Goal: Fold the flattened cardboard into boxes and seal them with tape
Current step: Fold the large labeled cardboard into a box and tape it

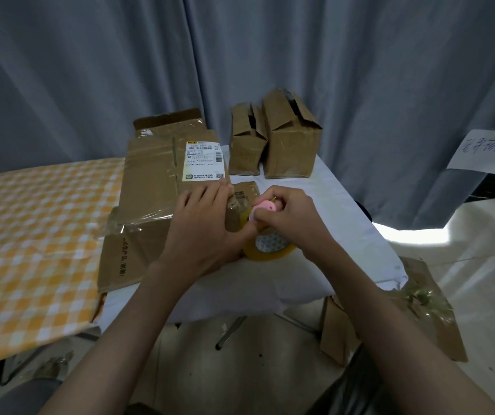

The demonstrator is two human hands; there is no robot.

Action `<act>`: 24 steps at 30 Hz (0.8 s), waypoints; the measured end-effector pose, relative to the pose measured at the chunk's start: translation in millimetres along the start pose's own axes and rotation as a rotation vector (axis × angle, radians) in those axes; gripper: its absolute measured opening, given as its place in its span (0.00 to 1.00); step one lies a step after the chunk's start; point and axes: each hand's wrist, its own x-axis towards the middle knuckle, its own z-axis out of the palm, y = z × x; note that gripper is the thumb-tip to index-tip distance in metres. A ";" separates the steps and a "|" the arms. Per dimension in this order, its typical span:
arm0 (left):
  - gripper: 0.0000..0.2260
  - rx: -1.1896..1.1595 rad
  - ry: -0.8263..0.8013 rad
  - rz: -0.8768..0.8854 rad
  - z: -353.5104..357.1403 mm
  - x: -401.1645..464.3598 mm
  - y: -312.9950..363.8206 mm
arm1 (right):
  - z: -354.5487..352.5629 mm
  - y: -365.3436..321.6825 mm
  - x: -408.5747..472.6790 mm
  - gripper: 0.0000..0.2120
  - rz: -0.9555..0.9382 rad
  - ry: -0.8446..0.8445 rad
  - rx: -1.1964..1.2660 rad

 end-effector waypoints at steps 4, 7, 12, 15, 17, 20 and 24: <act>0.29 -0.039 -0.015 0.006 -3.2 1.5 -6.8 | -7.8 -0.5 -2.8 0.03 0.013 -0.094 0.061; 0.24 -0.037 0.000 -0.007 -1.1 2.2 -4.4 | -17.5 8.6 -1.1 0.04 0.015 0.022 0.218; 0.23 -0.023 0.017 -0.016 -0.7 2.0 -3.4 | -32.9 53.1 20.0 0.03 0.118 0.397 0.338; 0.22 -0.007 0.006 -0.015 0.8 2.3 -3.5 | -27.0 99.1 25.9 0.05 0.234 0.431 0.168; 0.23 -0.005 0.000 -0.014 1.9 2.4 -3.0 | -10.8 128.3 18.4 0.04 0.266 0.373 0.047; 0.24 -0.002 -0.008 -0.016 2.3 1.6 -2.4 | 12.2 150.1 1.7 0.08 0.182 0.315 -0.138; 0.22 -0.006 0.004 -0.014 2.3 1.7 -4.2 | 2.9 112.5 -9.4 0.17 -0.073 0.437 0.150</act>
